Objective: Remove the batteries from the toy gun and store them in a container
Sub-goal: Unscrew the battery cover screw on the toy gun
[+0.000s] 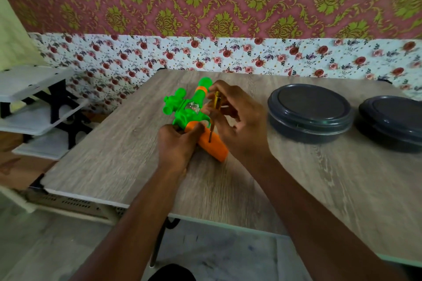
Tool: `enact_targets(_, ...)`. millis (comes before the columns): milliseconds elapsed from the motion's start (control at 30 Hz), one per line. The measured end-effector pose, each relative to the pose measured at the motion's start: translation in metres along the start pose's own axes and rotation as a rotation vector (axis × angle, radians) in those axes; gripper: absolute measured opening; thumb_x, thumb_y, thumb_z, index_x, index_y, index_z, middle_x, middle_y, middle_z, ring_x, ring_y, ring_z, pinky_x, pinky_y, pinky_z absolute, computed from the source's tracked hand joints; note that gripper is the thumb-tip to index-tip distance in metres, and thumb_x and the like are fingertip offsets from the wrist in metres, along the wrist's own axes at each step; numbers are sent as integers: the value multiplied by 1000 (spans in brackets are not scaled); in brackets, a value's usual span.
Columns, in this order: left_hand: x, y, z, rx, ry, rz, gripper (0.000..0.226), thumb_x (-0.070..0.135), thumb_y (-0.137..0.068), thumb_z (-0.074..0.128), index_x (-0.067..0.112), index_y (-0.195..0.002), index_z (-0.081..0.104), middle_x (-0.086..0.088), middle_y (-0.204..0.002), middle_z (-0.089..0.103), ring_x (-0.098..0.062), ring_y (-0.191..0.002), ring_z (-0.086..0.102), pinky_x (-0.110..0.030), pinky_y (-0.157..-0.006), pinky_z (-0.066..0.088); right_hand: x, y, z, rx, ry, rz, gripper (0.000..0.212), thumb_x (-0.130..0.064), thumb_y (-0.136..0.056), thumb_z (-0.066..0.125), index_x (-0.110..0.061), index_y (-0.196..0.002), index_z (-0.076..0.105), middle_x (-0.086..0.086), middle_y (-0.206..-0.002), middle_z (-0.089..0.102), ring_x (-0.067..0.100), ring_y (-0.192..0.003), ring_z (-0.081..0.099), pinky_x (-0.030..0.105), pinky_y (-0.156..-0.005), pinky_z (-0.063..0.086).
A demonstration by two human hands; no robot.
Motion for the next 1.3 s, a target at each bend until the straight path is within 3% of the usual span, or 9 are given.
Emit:
enact_targets(133, -5, -6, -3, 38, -14, 14, 65, 59, -56, 81, -3, -70, 68, -31, -75, 69, -27, -58, 63, -62, -58, 55, 13, 5, -1, 51, -143, 125, 32, 2, -93, 71, 8, -124, 64, 13, -105, 73, 18, -96, 75, 43, -81, 63)
enact_targets(400, -7, -7, -3, 46, -28, -9, 60, 59, -54, 81, 1, -66, 70, -29, -74, 71, -25, -57, 64, -62, -56, 55, 16, 5, 6, -60, -398, 239, 31, 13, -94, 62, 4, -124, 64, 15, -108, 73, 27, -99, 75, 52, -89, 60)
enact_targets(467, -6, -7, -3, 37, -32, -6, 66, 62, -52, 80, -2, -71, 70, -29, -75, 71, -28, -59, 65, -62, -57, 55, 13, 4, 6, -44, -382, 220, 29, 11, -91, 68, 6, -120, 66, 17, -110, 69, 27, -102, 72, 43, -87, 62)
enact_targets(600, -5, -7, -3, 36, -42, 2, 67, 62, -52, 80, -1, -71, 73, -27, -73, 72, -38, -63, 73, -61, -57, 55, 13, 0, 1, 13, -236, 189, 34, 14, -85, 72, 0, -116, 70, 9, -102, 64, 3, -95, 64, 17, -79, 55)
enact_targets(767, -3, -7, -4, 64, -101, -5, 57, 63, -51, 75, 7, -61, 67, -23, -68, 71, -26, -55, 65, -57, -55, 54, 6, 6, 10, -5, -283, 203, 48, 13, -89, 66, 1, -135, 61, -2, -109, 68, 4, -100, 67, 28, -93, 57)
enact_targets(967, -3, -7, -3, 62, -85, 22, 63, 62, -53, 76, 1, -66, 69, -26, -71, 70, -22, -53, 61, -58, -53, 53, 15, 13, 8, 6, -391, 296, 52, 15, -96, 50, -2, -145, 52, 11, -109, 69, 23, -95, 72, 53, -95, 58)
enact_targets(1067, -3, -7, -2, 63, -82, 19, 63, 64, -52, 78, 4, -68, 70, -23, -70, 72, -34, -59, 71, -60, -55, 55, 15, 14, 2, 27, -358, 257, 31, 11, -97, 56, 7, -128, 61, 17, -108, 69, 27, -98, 72, 48, -86, 61)
enact_targets(1200, -3, -8, -2, 72, -76, 10, 65, 65, -51, 78, 2, -67, 70, -24, -70, 71, -32, -58, 70, -59, -55, 55, 13, 10, -6, 133, -172, 159, 27, 8, -90, 71, 8, -116, 69, 17, -99, 63, 16, -93, 67, 21, -79, 54)
enact_targets(1300, -5, -9, -2, 70, -87, 13, 69, 66, -52, 79, 0, -68, 69, -26, -72, 71, -30, -56, 67, -61, -55, 56, 15, 10, -5, 118, -201, 175, 32, 6, -93, 68, 5, -126, 66, 15, -96, 69, 24, -88, 73, 37, -79, 61)
Point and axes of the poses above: each hand's wrist, its own y-axis away from the middle knuckle, its own z-axis out of the palm, x = y × z, the point moved 6 cm from there along -y, towards the middle knuckle
